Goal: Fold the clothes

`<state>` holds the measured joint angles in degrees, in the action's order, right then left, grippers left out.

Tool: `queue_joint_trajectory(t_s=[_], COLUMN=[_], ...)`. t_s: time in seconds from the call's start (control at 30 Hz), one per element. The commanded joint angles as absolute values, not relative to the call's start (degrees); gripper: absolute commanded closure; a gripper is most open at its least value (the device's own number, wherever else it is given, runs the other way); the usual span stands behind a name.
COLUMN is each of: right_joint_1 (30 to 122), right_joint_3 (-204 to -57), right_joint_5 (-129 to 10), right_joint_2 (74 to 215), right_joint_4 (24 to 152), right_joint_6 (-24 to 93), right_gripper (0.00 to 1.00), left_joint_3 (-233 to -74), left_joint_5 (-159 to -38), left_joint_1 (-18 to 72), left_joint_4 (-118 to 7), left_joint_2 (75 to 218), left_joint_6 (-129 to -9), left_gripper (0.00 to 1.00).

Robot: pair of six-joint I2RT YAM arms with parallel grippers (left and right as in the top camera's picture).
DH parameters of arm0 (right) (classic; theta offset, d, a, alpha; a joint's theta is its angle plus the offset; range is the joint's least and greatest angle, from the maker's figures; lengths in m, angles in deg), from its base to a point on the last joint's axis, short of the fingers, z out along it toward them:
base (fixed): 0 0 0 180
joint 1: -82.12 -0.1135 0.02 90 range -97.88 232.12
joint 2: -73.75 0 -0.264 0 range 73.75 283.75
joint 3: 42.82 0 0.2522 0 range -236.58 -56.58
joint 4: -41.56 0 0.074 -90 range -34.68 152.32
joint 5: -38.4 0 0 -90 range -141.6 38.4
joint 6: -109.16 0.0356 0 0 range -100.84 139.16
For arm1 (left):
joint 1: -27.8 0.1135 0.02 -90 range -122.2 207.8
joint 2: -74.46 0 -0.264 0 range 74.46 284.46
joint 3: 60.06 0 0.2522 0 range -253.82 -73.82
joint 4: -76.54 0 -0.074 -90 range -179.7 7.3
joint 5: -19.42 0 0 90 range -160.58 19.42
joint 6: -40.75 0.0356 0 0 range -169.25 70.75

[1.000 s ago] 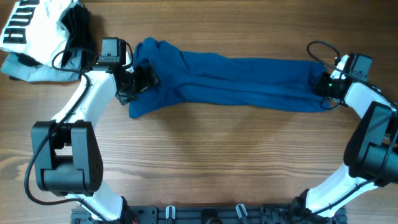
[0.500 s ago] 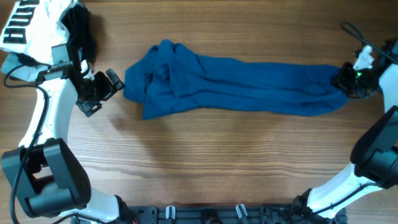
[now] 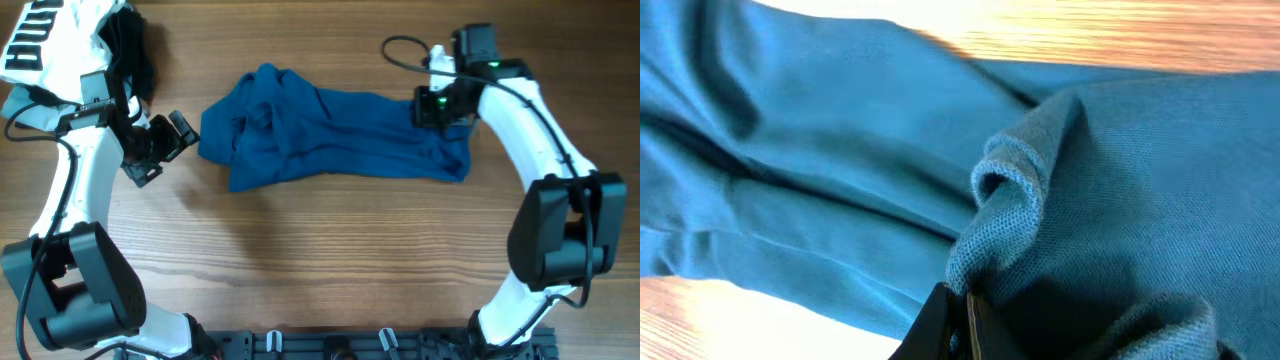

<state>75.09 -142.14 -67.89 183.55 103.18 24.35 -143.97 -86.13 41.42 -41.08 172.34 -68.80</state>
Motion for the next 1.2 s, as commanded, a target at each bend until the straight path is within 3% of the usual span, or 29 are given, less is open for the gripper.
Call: queue_joint_trajectory(t_s=[0.0, 0.87, 0.9, 0.93, 1.0, 1.17], right_joint_1=[70.7, 58.68, 57.98, 57.32, 57.15, 61.5], right_joint_3=[-143.23, -143.21, -143.21, -143.23, -144.85, -149.72], right_joint_5=[-65.36, -65.05, -65.23, -67.15, -70.97, -60.42], right_joint_2=[183.68, 188.67, 188.64, 188.64, 187.68, 184.36], right_joint_4=[100.34, 87.4, 87.2, 87.18, 92.05, 107.29], right_joint_6=[28.92, 34.23, 34.06, 31.5, 24.72, 25.53], right_gripper=[0.96, 0.96, 0.9, 0.7, 0.42, 0.37], left_joint_3=[-144.82, -144.82, -144.8, -144.8, -144.8, -144.8], left_joint_5=[-86.41, -86.44, -86.44, -86.44, -86.44, -86.48], left_joint_1=[41.4, 41.4, 41.4, 41.4, 41.4, 41.4], left_joint_4=[-41.51, -42.72, -42.8, -42.8, -42.74, -42.74], left_joint_2=[171.42, 171.42, 171.42, 171.42, 171.42, 171.42], left_joint_6=[-67.6, -67.62, -67.62, -67.62, -67.62, -67.62], left_gripper=[0.0, 0.0, 0.0, 0.0, 0.0, 0.0])
